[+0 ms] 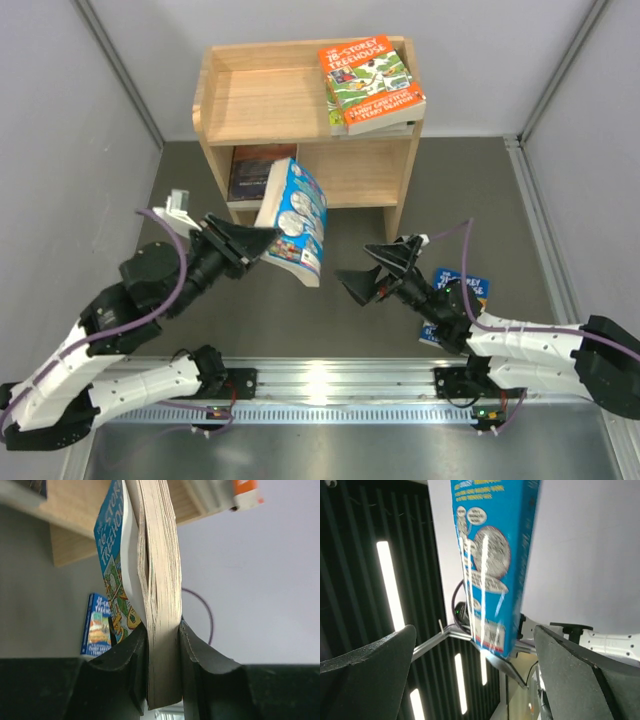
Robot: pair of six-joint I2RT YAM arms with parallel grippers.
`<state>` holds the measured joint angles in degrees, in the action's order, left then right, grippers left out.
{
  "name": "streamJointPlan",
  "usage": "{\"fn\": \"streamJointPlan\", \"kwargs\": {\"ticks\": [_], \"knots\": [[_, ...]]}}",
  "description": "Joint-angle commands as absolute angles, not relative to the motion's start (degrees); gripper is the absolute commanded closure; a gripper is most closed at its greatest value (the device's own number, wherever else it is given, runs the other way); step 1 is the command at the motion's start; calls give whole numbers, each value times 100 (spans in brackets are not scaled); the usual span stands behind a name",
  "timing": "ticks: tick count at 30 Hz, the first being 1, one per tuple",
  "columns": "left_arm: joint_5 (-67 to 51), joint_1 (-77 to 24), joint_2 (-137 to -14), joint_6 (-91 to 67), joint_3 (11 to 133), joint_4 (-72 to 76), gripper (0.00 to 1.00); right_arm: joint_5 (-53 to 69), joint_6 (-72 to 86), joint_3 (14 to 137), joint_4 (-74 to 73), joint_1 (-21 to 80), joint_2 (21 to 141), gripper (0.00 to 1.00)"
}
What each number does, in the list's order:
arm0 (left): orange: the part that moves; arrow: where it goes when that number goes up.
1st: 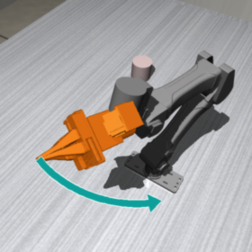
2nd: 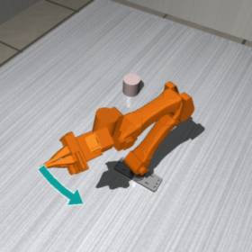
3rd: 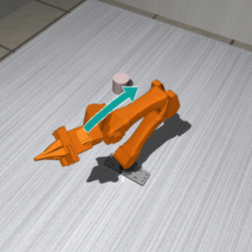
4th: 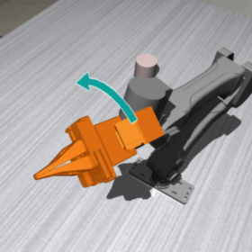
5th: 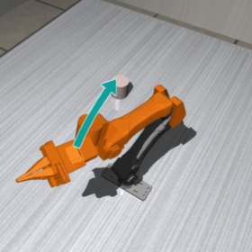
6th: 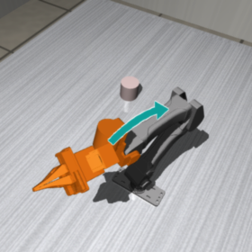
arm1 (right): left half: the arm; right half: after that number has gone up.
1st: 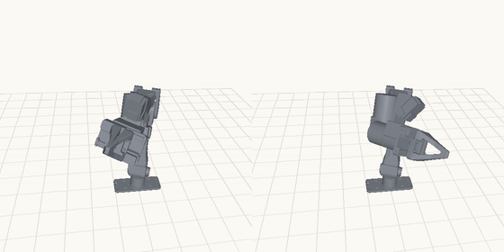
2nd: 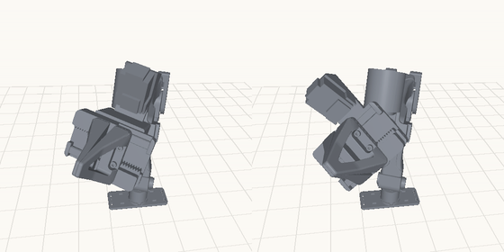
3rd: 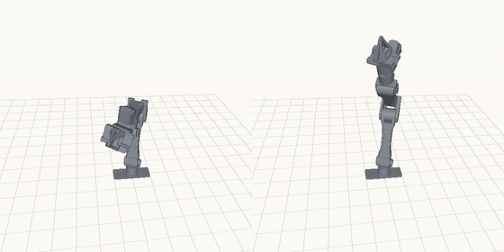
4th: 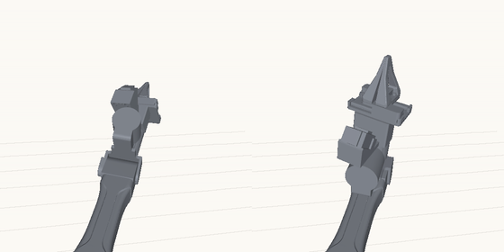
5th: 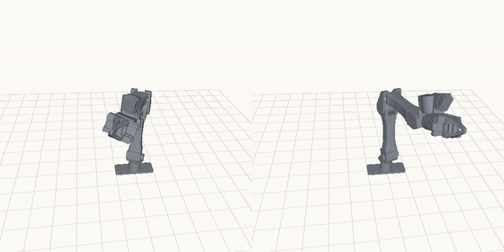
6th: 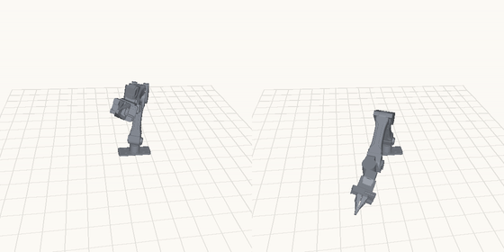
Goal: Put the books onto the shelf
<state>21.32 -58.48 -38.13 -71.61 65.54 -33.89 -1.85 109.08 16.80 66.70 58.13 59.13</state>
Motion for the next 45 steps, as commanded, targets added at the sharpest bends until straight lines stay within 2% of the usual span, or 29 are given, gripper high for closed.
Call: {"fn": "streamJointPlan", "kwargs": {"ticks": [1, 5, 10, 15, 26, 29, 31, 33, 34, 35, 37, 41, 45], "knots": [[2479, -5818, -3989, -6206, 7522, -3358, 100, -35, 10828, 1407, 7629, 5871, 5538, 0], [2478, -5818, -4350, -5513, 8417, -3077, 100, -26, 10811, 845, 7287, 5871, 4932, 0], [2838, -5818, -4938, -4713, 9358, -2796, 100, -166, 10653, 396, 6034, 5871, 3676, 0], [3532, -5818, -5291, -4132, 9729, -2392, 100, -343, 10494, 308, 4862, 5871, 2551, 0], [4553, -5766, -6073, -3129, 9914, -1520, 100, -387, 10547, 158, 4517, 5871, 2153, 0], [4028, -5451, -6406, -3076, 10256, -1844, 100, -369, 10573, 132, 4605, 5871, 2197, 0], [2906, -5039, -6714, -3251, 10599, -2450, 100, -369, 10591, 114, 4649, 5871, 2224, 0], [1895, -3977, -6837, -3523, 10574, -2776, 100, -369, 10608, 88, 4684, 5871, 2233, 0], [785, -3590, -6855, -3759, 10521, -2795, 100, -360, 10617, 79, 4693, 5862, 2232, 0], [434, -2959, -6864, -3866, 10477, -2830, 100, -369, 10626, 62, 4693, 5871, 2198, 0], [-565, -2446, -6882, -4199, 10276, -2778, 100, -378, 10643, 44, 4676, 5871, 2154, 0], [-1850, -1146, -6803, -5166, 9652, -2251, 100, -422, 10661, 18, 4545, 5862, 1961, 0], [-2329, -712, -6592, -6290, 8800, -1670, 100, -475, 10679, 18, 4439, 5862, 1837, 0]]}}
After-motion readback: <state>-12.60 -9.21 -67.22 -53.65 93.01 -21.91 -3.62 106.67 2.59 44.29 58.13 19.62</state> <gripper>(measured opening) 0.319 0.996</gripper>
